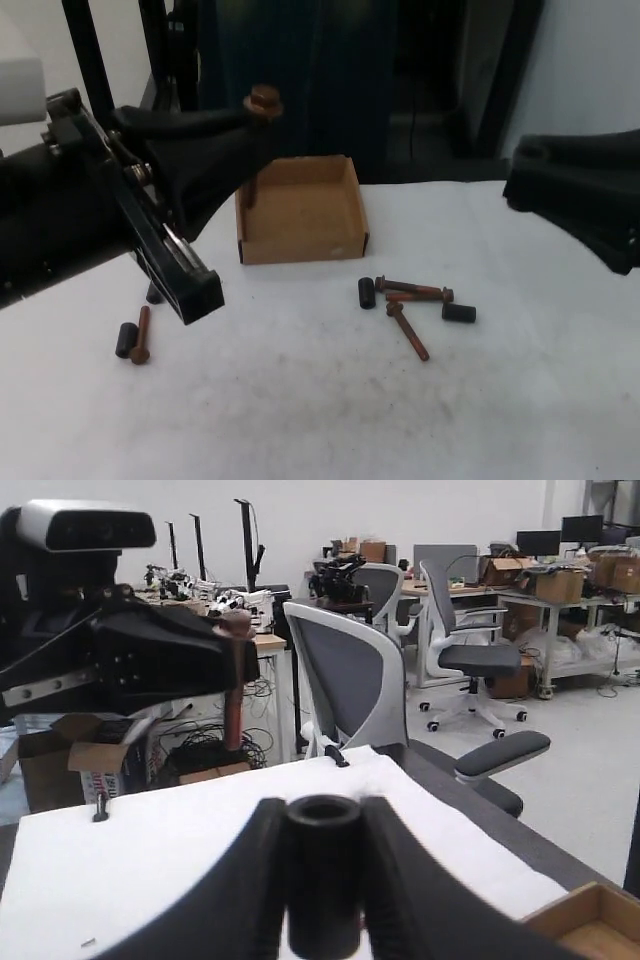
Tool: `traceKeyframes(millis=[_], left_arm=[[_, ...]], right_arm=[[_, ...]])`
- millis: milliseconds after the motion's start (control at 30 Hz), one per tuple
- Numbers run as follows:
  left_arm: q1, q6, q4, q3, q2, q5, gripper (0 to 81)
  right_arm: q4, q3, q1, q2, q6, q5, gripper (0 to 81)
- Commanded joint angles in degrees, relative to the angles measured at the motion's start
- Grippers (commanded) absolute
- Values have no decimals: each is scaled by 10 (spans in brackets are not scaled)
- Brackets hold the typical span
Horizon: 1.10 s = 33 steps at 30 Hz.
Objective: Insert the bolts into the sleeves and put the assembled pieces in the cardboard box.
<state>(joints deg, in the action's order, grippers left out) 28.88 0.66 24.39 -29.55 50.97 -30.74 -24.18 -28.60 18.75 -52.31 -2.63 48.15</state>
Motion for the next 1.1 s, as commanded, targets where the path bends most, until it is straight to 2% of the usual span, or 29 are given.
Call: traceKeyframes(millis=[0, 167, 300, 533, 733, 1067], left_arm=[[6, 11, 36, -2, 1, -15, 8], [51, 21, 63, -2, 19, -13, 8], [72, 33, 103, -2, 26, 33, 8], [77, 12, 123, -2, 26, 73, 8], [77, -72, 129, 3, 26, 128, 8], [78, -123, 155, 20, 26, 131, 8]], right_arm=[[-23, -2, 25, -7, 20, 14, 3], [-23, 0, 80, -43, 80, 38, 3], [-23, 0, 114, -74, 106, 15, 3], [-23, 0, 133, -87, 104, -110, 3], [-29, 0, 143, -104, 67, -114, 3], [-93, 0, 191, -142, 83, -149, 3]])
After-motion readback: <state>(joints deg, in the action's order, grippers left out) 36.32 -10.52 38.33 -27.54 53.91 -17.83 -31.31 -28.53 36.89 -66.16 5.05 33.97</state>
